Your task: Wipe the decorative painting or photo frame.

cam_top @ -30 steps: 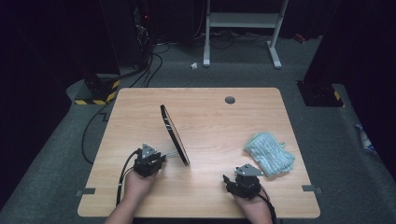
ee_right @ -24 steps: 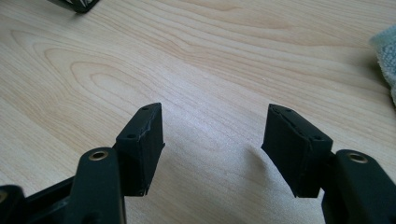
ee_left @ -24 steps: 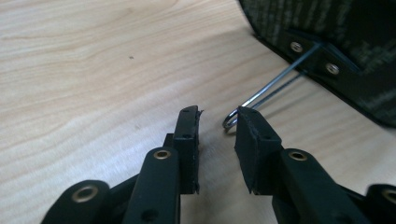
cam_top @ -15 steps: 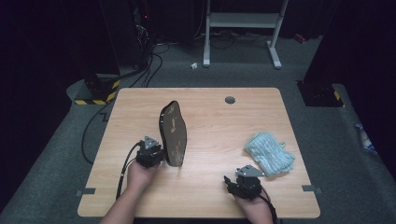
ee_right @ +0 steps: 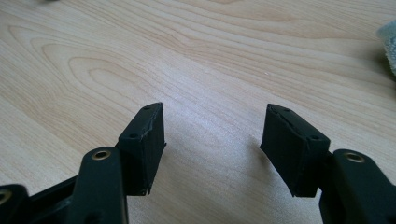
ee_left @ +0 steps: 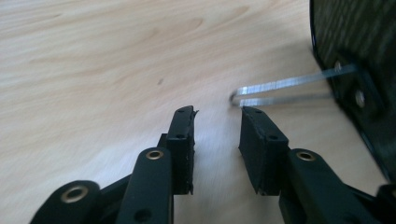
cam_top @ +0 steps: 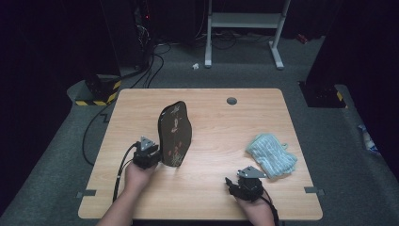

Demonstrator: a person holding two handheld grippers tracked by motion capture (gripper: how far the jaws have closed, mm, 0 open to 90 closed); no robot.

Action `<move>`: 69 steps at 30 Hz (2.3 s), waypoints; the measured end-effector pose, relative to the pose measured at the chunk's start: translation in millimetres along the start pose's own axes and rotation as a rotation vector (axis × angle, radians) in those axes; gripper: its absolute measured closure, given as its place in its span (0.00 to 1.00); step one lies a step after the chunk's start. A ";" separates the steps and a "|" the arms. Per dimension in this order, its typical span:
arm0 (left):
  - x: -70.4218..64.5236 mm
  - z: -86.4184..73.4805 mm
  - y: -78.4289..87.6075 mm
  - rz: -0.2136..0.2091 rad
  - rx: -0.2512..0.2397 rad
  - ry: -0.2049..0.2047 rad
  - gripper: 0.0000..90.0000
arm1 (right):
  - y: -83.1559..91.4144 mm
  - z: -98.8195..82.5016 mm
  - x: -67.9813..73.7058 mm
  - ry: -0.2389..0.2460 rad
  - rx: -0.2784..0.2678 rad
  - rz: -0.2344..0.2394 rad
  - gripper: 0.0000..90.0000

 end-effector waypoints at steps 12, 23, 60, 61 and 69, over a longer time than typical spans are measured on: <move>-33.4 -36.7 50.9 -0.064 -0.031 -0.107 0.63 | -0.8 2.6 6.8 0.019 0.000 0.005 0.43; -75.0 -19.2 69.3 -0.156 -0.085 -0.120 0.57 | 0.4 2.7 5.4 0.022 -0.008 -0.007 0.40; -40.0 -5.1 66.2 -0.064 -0.145 -0.005 0.71 | 0.5 1.1 4.8 0.022 -0.005 -0.009 0.40; -37.2 -5.1 66.2 -0.060 -0.146 -0.001 0.71 | 0.4 1.2 4.7 0.022 -0.005 -0.009 0.40; -20.4 -2.9 58.7 -0.034 -0.145 0.034 0.72 | 0.5 2.8 6.5 0.018 -0.009 -0.012 0.39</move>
Point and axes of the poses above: each handheld gripper's, and its own axes: y roughly backward along the jaws, z roughly out of its top, x roughly to its left, the point moved 5 cm from there along -y, roughly forward along the jaws, and after that the axes turned 2 degrees about -y, right-handed, at the moved point
